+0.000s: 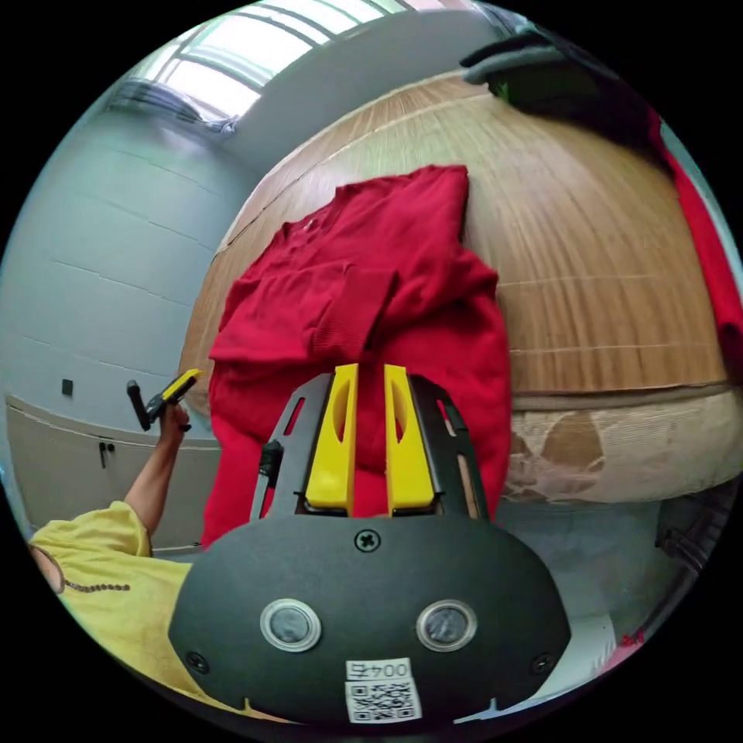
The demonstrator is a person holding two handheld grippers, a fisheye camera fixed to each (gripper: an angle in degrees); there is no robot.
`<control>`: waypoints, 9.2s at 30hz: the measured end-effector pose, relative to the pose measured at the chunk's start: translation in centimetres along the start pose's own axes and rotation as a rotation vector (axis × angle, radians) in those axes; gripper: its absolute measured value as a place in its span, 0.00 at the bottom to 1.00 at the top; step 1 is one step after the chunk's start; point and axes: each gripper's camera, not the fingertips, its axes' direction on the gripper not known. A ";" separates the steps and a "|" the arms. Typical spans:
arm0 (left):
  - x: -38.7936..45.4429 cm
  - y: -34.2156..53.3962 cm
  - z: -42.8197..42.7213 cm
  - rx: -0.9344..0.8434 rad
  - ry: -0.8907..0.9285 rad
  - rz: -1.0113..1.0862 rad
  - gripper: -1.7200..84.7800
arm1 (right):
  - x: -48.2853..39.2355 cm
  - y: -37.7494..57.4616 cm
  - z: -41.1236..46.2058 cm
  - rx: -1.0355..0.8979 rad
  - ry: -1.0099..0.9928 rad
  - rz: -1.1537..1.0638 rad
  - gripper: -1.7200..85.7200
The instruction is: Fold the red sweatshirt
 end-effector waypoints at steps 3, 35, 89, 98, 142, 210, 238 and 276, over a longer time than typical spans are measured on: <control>0.0 -2.3 -1.2 0.106 0.026 -0.041 0.07 | -3.6 -1.5 -1.1 0.124 0.136 -0.116 0.13; -6.7 0.1 5.3 0.315 0.308 -0.487 0.20 | -1.6 -15.3 9.2 0.118 -0.123 -0.007 0.15; -16.9 4.6 9.1 0.302 0.481 -0.813 0.15 | -33.0 -60.7 45.9 -0.570 -0.316 -0.595 0.05; -16.2 4.6 8.8 0.278 0.462 -0.807 0.15 | -33.0 -56.2 40.1 -0.271 -0.247 -0.613 0.08; -8.8 5.3 0.3 0.028 0.060 -0.286 0.14 | -24.0 -17.3 28.4 0.036 0.330 -0.666 0.18; 7.1 -15.2 14.7 -0.064 -0.018 -0.071 0.02 | -19.4 -16.6 22.5 -0.009 0.303 -0.636 0.19; 6.5 -19.9 20.2 -0.066 0.052 -0.108 0.02 | -15.7 -17.2 19.2 -0.011 0.274 -0.622 0.19; 27.8 -45.0 30.6 -0.007 0.516 0.238 0.04 | 13.8 0.3 -7.8 0.308 0.093 -0.030 0.06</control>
